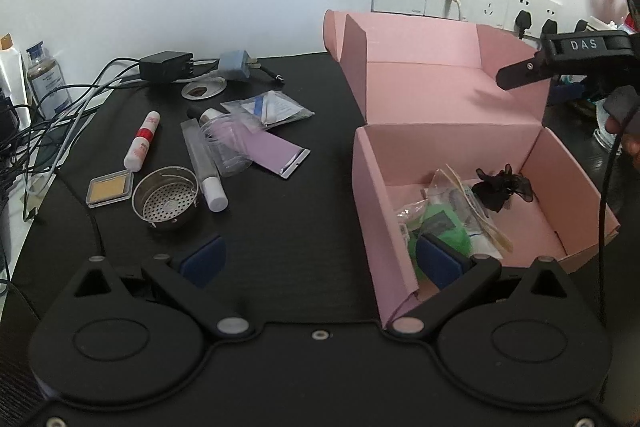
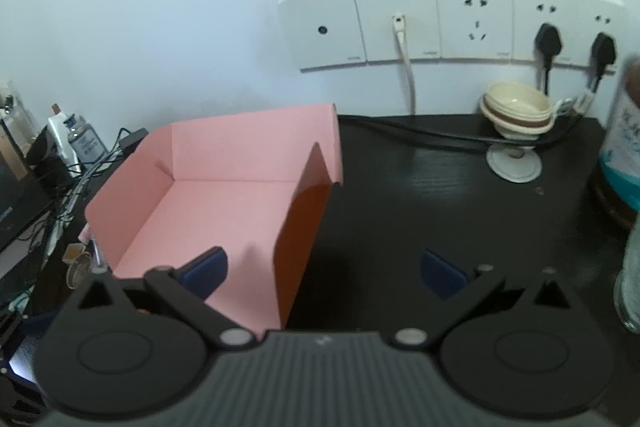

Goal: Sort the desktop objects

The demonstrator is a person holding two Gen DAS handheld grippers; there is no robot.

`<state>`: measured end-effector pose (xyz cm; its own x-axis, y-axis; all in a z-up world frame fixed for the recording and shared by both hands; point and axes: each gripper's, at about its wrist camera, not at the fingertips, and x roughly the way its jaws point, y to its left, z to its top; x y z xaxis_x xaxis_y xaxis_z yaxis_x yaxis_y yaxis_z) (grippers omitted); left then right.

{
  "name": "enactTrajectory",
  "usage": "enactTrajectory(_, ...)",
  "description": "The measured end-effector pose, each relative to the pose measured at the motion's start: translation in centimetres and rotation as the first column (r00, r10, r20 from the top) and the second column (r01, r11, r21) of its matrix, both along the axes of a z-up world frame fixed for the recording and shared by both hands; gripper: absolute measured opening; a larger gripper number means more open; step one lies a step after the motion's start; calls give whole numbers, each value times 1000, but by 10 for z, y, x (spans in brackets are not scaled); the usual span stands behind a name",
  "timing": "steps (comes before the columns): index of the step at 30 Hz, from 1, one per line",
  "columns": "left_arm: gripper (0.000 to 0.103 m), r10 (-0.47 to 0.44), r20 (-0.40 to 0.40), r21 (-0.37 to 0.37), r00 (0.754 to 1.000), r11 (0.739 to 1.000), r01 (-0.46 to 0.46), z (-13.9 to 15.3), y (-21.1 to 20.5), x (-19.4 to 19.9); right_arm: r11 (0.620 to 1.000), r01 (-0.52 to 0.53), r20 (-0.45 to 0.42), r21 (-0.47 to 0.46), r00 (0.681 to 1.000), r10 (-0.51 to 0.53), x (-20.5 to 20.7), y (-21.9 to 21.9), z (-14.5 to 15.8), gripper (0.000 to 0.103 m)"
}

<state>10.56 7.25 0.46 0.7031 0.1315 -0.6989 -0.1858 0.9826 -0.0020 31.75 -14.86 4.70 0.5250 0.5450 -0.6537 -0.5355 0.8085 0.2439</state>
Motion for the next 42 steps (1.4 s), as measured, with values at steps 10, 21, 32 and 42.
enactTrajectory(10, 103, 12, -19, -18, 1000, 1000, -12, -2, 3, 7, 982, -111, -132, 155, 982, 132, 43, 12, -23, 102)
enactTrajectory(21, 103, 11, -42, -69, 999, 997, -14, -5, 7, 11, 936, -199, -185, 291, 948, 260, 62, 27, -33, 102)
enactTrajectory(32, 103, 16, -32, -93, 999, 995, -19, -6, 8, 9, 895, -269, -114, 356, 938, 328, 51, 24, 0, 102)
enactTrajectory(42, 103, 9, -23, -96, 1000, 995, -11, -6, 8, 6, 851, -344, -39, 396, 920, 390, 34, 18, 28, 102)
